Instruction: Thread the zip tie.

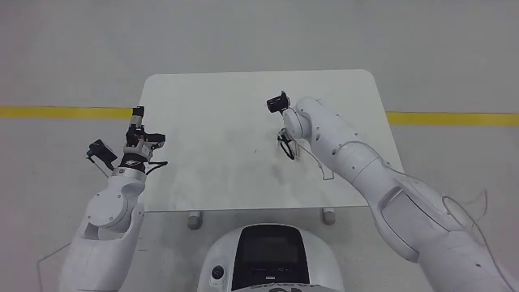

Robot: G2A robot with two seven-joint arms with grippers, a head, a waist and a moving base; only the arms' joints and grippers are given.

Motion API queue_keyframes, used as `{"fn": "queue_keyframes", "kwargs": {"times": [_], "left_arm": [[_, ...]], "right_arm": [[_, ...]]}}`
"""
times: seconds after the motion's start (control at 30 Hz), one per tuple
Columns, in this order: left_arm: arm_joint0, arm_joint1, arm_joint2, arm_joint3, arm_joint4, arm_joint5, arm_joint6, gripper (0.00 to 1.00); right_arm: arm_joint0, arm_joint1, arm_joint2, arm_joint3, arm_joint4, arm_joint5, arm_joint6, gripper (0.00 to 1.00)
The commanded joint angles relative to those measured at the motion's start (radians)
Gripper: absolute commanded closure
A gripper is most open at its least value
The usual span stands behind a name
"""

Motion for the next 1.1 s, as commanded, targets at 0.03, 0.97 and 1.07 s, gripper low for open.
{"fn": "queue_keyframes", "kwargs": {"times": [0.03, 0.97, 1.07], "left_arm": [[0.0, 0.0, 0.0, 0.0, 0.0, 0.0, 0.0, 0.0], [0.0, 0.0, 0.0, 0.0, 0.0, 0.0, 0.0, 0.0], [0.0, 0.0, 0.0, 0.0, 0.0, 0.0, 0.0, 0.0]], "right_arm": [[-0.01, 0.003, 0.011, -0.018, -0.003, -0.012, 0.008, 1.0], [0.004, -0.076, -0.005, 0.184, 0.084, -0.194, 0.086, 1.0], [0.004, -0.083, -0.009, 0.196, 0.091, -0.221, 0.104, 1.0]]}}
